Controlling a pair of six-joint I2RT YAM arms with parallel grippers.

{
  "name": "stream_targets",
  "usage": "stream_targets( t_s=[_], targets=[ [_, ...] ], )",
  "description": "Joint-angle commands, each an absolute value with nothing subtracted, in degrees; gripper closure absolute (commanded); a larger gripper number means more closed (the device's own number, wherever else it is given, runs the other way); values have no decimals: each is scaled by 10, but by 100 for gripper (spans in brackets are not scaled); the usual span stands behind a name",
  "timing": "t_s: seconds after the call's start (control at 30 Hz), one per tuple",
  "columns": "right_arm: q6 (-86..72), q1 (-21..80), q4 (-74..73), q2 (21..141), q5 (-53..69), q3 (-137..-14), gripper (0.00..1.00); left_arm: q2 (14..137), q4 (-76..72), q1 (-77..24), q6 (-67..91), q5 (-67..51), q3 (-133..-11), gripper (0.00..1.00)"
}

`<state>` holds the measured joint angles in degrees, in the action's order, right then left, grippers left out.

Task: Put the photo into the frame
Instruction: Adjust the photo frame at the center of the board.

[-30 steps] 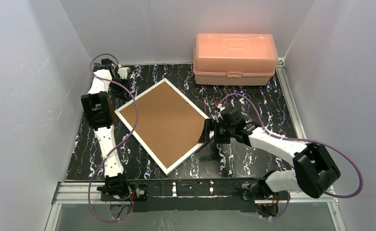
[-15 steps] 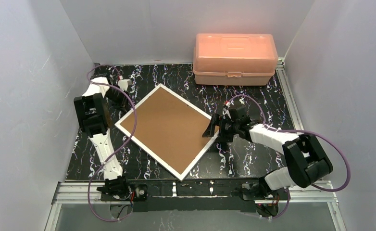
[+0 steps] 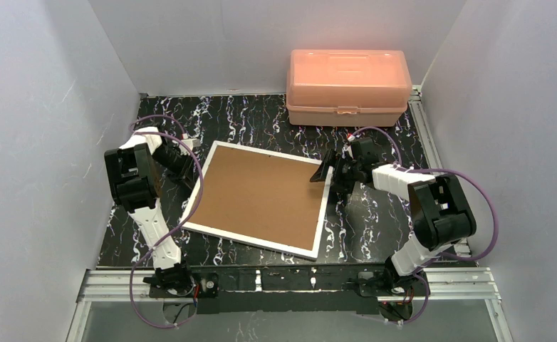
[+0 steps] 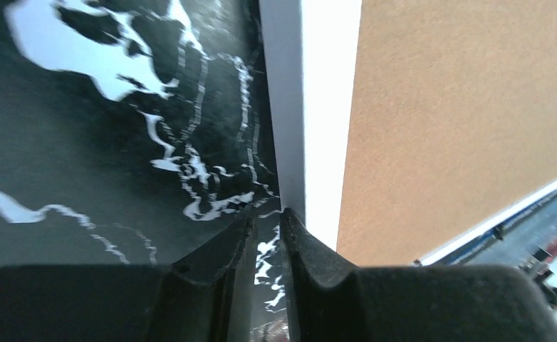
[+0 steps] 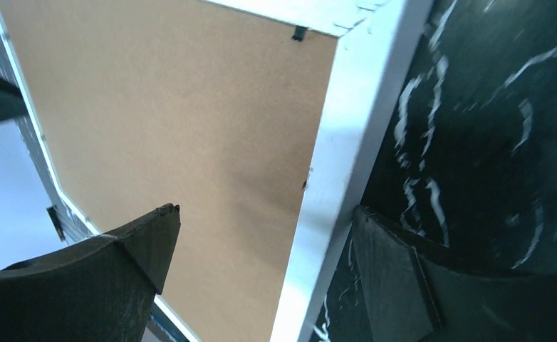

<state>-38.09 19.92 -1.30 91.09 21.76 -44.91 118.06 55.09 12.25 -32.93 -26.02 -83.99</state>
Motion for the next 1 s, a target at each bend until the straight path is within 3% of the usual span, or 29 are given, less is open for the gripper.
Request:
stream_targets(
  t_s=[0.0,0.2,0.5,0.8,0.97],
  targets=[
    [-369,184,30,931,274,-511,4,1142,626,105,-321,-376,-822,82],
    [-343,144,-49,895,240,-525,6,1120,620,117,-295,-357,-846,81],
    [-377,135,-30,889,274,-550,21,1127,623,131,-275,-405,-877,75],
    [-397,135,-5,915,291,-534,23,1188,607,131,-280,-414,-871,71],
    [-412,135,28,918,292,-521,23,1198,581,131,-275,-376,-863,76]
  ],
)
